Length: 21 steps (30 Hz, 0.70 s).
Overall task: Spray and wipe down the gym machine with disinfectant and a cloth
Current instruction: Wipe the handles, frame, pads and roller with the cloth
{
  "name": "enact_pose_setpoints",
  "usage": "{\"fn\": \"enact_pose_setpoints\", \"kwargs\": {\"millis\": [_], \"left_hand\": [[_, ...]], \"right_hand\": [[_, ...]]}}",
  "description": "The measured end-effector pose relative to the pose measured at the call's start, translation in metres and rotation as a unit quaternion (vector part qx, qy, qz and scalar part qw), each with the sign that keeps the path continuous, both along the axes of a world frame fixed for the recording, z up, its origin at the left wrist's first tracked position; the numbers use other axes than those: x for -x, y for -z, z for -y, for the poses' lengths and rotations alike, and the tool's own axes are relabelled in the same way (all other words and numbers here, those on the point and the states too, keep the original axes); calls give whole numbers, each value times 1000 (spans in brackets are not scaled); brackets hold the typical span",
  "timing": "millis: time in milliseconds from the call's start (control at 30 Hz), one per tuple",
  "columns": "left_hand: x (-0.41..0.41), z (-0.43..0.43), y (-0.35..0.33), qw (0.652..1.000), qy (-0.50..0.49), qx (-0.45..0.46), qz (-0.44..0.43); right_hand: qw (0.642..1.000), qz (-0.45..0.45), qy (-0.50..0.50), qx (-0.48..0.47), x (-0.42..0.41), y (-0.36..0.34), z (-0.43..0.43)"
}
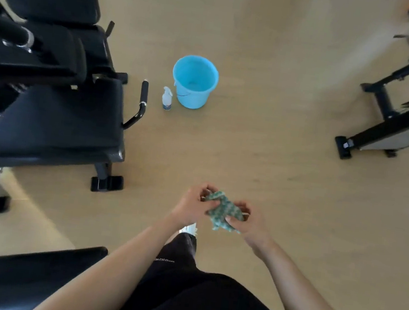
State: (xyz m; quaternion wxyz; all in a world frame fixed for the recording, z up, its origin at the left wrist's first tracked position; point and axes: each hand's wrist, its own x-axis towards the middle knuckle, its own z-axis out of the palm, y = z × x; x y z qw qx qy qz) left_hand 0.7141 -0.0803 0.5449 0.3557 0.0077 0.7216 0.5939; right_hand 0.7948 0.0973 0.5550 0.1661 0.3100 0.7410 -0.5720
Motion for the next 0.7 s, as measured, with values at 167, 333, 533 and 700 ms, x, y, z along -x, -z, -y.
{"fn": "enact_pose_setpoints", "kwargs": {"millis": [167,333,533,700], "left_hand": [[86,-43,-5,997,-79,-19,12],[170,-66,-5,988,-155,22,1],[280,-89,20,963,-241,121,-5],[403,-111,30,946,-263,187,-23]], "right_hand": [[998,-1,-10,-62,104,-3,-45],[999,25,13,-38,194,-1,-65],[997,27,-20,67,325,3,-95],[993,9,-119,3,471,28,-130]]}}
